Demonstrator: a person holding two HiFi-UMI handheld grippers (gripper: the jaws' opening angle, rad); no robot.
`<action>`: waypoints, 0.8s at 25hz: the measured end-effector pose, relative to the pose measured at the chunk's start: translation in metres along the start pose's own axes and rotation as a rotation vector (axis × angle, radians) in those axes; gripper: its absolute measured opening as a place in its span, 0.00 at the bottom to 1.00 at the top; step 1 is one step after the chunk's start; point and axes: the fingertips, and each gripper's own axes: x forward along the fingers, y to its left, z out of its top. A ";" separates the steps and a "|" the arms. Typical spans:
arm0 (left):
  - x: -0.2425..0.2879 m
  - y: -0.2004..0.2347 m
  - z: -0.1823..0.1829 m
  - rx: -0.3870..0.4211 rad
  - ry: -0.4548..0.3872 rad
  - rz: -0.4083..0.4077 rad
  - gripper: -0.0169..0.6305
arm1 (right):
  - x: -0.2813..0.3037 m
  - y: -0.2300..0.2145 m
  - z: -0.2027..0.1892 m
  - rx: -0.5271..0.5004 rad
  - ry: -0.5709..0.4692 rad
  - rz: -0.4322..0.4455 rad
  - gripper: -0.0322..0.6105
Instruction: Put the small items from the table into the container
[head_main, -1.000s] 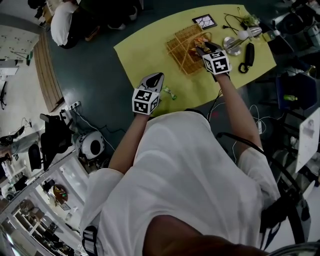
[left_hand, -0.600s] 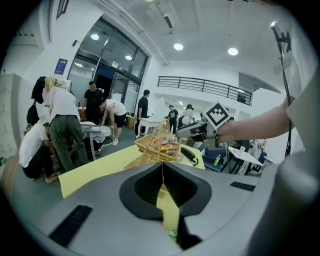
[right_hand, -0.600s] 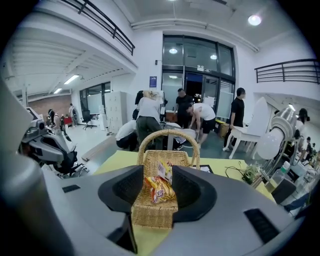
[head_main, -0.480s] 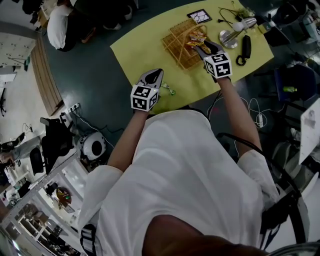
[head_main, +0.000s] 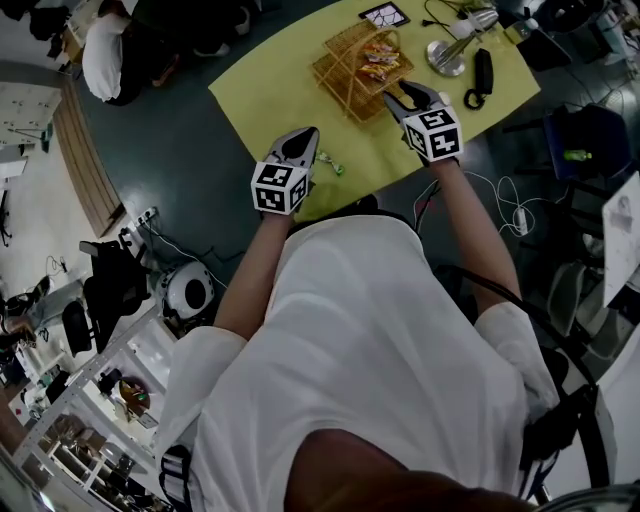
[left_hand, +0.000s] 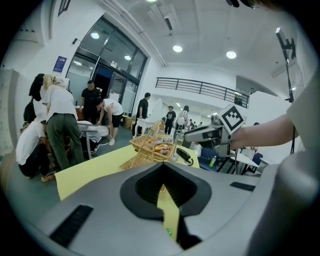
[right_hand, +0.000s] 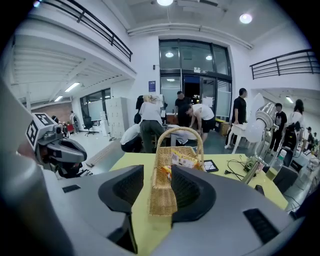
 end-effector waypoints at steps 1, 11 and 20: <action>0.000 -0.002 -0.001 0.005 -0.001 -0.005 0.04 | -0.004 0.004 -0.003 0.010 -0.001 0.008 0.33; -0.002 -0.023 -0.006 0.058 -0.006 -0.050 0.04 | -0.029 0.044 -0.042 0.059 0.031 0.059 0.33; -0.001 -0.014 -0.036 0.099 0.058 -0.077 0.04 | -0.058 0.086 -0.064 0.156 0.016 0.076 0.33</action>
